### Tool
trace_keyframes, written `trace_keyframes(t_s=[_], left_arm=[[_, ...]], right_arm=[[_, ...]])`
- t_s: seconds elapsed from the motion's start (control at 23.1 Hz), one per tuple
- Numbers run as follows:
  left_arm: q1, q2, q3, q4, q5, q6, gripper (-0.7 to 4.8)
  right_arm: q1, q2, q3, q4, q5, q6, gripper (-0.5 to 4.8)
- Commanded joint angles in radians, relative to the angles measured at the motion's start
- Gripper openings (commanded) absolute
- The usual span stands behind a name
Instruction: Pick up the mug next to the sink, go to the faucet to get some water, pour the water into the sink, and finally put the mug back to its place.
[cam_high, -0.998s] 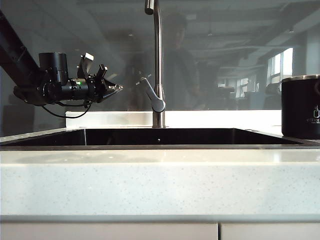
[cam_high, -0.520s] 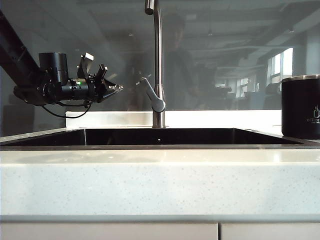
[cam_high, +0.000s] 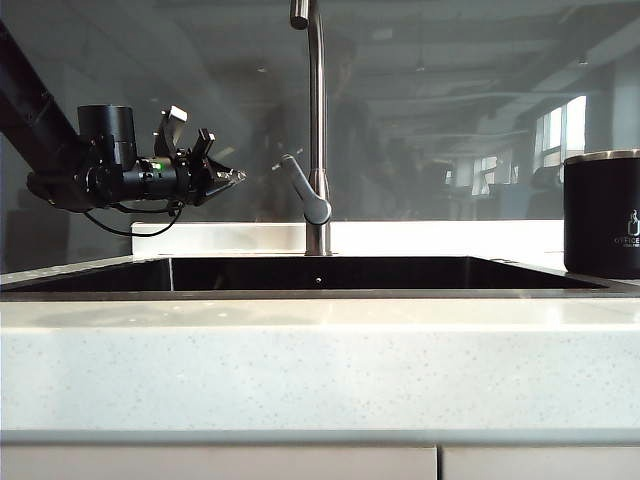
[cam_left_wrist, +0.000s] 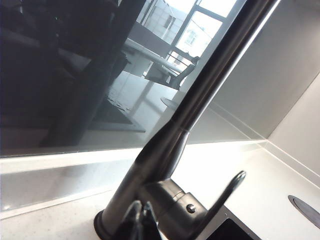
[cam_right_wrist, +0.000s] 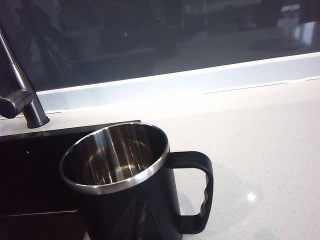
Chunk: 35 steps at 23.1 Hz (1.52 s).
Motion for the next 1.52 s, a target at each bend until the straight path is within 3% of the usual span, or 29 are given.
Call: trace_keyframes(t_s=[0.04, 0.26, 0.39, 0.61, 0.69, 0.95, 1.17, 1.52], left_arm=[[-0.001, -0.007, 0.002, 0.013, 0.002, -0.002, -0.05], [-0.001, -0.007, 0.002, 0.013, 0.002, -0.002, -0.06], [-0.001, -0.007, 0.002, 0.013, 0.002, -0.002, -0.06], [-0.001, -0.007, 0.002, 0.012, 0.001, -0.002, -0.05], [-0.001, -0.007, 0.002, 0.013, 0.002, -0.002, -0.05], [-0.001, -0.007, 0.002, 0.012, 0.002, -0.002, -0.05], [-0.001, -0.007, 0.002, 0.012, 0.002, -0.002, -0.05], [-0.001, -0.007, 0.002, 0.012, 0.002, -0.002, -0.06]], right_arm=[[0.0, 0.0, 0.002, 0.013, 0.002, 0.004, -0.05], [-0.002, 0.003, 0.002, 0.013, 0.002, -0.002, -0.05], [-0.004, -0.001, 0.002, 0.002, 0.061, -0.079, -0.05], [0.016, -0.249, -0.008, -0.321, 0.071, -0.079, -0.05], [0.036, -0.367, -0.023, -0.378, 0.091, -0.077, -0.05], [0.168, -0.663, -0.094, -0.465, 0.163, -0.079, -0.05], [0.171, -0.787, -0.148, -0.499, 0.162, -0.079, -0.05], [0.128, -0.785, -0.149, -0.503, 0.158, -0.149, -0.05]])
